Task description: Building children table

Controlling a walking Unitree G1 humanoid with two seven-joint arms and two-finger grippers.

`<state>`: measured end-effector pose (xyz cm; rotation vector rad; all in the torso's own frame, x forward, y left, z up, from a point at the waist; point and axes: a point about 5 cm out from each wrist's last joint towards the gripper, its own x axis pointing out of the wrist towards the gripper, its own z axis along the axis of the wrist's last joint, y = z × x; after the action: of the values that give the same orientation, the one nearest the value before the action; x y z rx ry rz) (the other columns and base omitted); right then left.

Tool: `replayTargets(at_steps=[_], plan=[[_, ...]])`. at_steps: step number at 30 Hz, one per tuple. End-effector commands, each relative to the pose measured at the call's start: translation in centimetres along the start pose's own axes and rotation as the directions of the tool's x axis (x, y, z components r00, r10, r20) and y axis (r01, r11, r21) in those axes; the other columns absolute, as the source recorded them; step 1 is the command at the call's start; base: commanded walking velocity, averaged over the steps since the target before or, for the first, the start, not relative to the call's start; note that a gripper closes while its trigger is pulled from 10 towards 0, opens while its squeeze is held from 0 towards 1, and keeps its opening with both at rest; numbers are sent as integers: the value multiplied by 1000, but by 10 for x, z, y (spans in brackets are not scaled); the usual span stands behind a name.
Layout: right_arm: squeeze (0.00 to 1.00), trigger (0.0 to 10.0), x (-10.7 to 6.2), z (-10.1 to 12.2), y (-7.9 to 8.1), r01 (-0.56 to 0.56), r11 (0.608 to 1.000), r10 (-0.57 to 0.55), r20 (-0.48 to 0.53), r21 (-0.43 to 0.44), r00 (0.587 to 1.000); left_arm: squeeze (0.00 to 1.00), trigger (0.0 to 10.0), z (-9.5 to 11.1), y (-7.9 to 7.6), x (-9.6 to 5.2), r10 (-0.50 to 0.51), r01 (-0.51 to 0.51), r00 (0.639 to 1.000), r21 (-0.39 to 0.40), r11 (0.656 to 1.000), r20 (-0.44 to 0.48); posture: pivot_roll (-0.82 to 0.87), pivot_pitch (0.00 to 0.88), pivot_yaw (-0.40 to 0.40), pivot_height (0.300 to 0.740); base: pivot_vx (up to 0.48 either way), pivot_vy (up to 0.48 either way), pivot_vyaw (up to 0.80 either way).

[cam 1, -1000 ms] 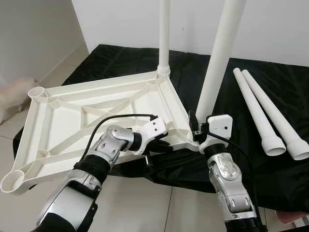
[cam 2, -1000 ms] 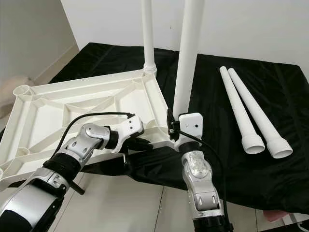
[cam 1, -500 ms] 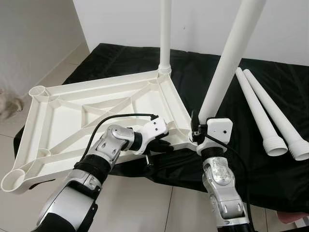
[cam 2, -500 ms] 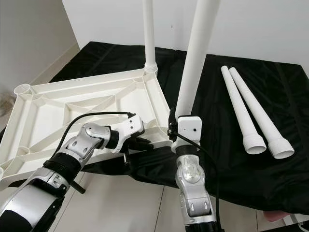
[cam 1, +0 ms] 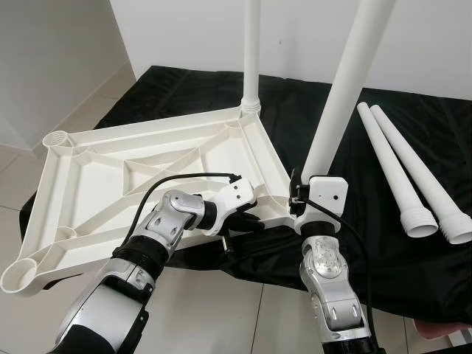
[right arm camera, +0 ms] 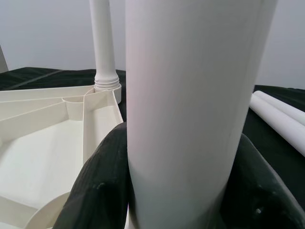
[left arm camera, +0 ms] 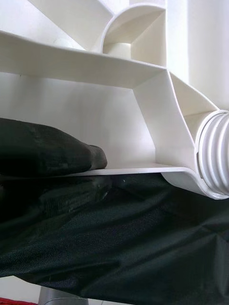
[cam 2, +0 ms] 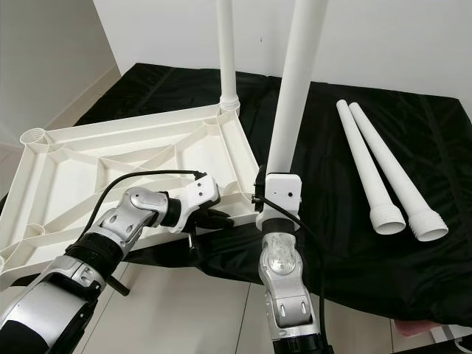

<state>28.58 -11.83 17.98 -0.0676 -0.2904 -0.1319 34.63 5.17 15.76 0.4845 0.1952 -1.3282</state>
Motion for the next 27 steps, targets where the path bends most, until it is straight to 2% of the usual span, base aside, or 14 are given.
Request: replayTargets(at_steps=[1, 13, 27], plan=[[0, 10000, -9, -34, -11, 44, 998, -52, -177, -49, 983, 0, 10000, 1, 8, -9, 89, -87, 995, -27, 996, 49, -153, 139, 71, 740, 0, 0, 0], [0, 10000, 6, -34, -14, 3, 997, -18, -195, -79, 981, 0, 10000, 1, 9, -11, 93, -92, 994, -29, 995, 52, -151, 146, 73, 740, 0, 0, 0], [0, 10000, 4, -35, -14, 41, 996, -55, -188, -79, 981, 0, 10000, 4, 7, -10, 93, -90, 994, -36, 995, 60, -147, 152, 81, 740, 0, 0, 0]])
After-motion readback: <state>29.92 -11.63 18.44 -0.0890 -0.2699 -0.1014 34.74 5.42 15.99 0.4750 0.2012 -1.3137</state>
